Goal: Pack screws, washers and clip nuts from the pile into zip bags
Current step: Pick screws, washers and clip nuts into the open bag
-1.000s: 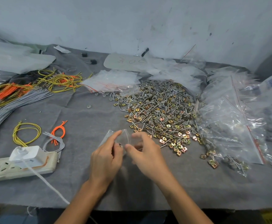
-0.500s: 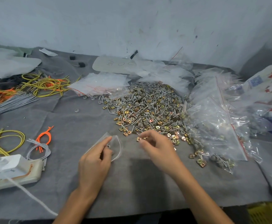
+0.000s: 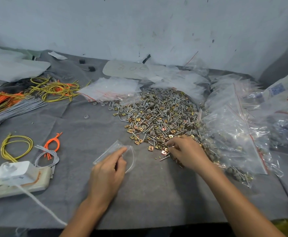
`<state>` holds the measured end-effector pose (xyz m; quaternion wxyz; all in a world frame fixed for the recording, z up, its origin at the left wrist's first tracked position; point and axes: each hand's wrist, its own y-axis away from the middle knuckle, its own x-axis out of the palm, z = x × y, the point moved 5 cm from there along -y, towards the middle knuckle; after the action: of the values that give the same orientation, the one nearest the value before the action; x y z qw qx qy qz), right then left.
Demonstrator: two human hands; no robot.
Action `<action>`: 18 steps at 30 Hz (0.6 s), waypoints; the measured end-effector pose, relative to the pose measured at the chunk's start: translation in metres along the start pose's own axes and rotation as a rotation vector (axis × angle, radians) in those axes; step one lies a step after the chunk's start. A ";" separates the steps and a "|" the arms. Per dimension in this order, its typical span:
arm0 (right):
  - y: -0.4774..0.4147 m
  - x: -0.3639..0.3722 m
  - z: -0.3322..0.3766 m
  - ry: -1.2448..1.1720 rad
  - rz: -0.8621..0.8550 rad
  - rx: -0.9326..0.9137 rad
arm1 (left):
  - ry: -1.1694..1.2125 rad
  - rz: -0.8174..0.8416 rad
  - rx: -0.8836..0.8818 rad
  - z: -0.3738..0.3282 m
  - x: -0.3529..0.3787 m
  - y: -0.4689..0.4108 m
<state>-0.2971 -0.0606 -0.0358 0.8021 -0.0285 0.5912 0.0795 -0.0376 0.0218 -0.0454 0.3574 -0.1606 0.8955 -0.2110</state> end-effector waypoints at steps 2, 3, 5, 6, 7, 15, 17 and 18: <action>0.001 -0.001 0.001 0.003 -0.022 0.011 | -0.008 0.005 0.011 0.000 0.000 0.000; 0.003 -0.003 0.002 -0.011 -0.046 0.014 | -0.013 0.011 0.016 -0.001 0.000 0.000; 0.012 -0.008 0.012 -0.143 -0.129 -0.004 | -0.010 0.022 0.014 -0.001 0.001 0.000; 0.020 -0.010 0.023 -0.250 -0.165 -0.036 | -0.006 0.027 0.011 -0.001 0.001 0.000; 0.029 -0.009 0.037 -0.355 -0.172 -0.083 | -0.007 0.032 0.011 -0.001 0.002 0.000; 0.050 0.026 0.125 -0.239 -0.140 -0.352 | -0.015 0.067 0.024 0.001 0.003 0.002; 0.044 0.029 0.128 -0.137 -0.167 -0.344 | -0.007 0.053 0.037 0.000 0.002 0.003; 0.042 0.031 0.129 -0.110 -0.170 -0.346 | -0.003 0.043 0.041 0.000 0.002 0.003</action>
<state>-0.1733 0.0017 -0.0248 0.8200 -0.2114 0.5196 0.1135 -0.0397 0.0231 -0.0476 0.3664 -0.1344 0.8937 -0.2211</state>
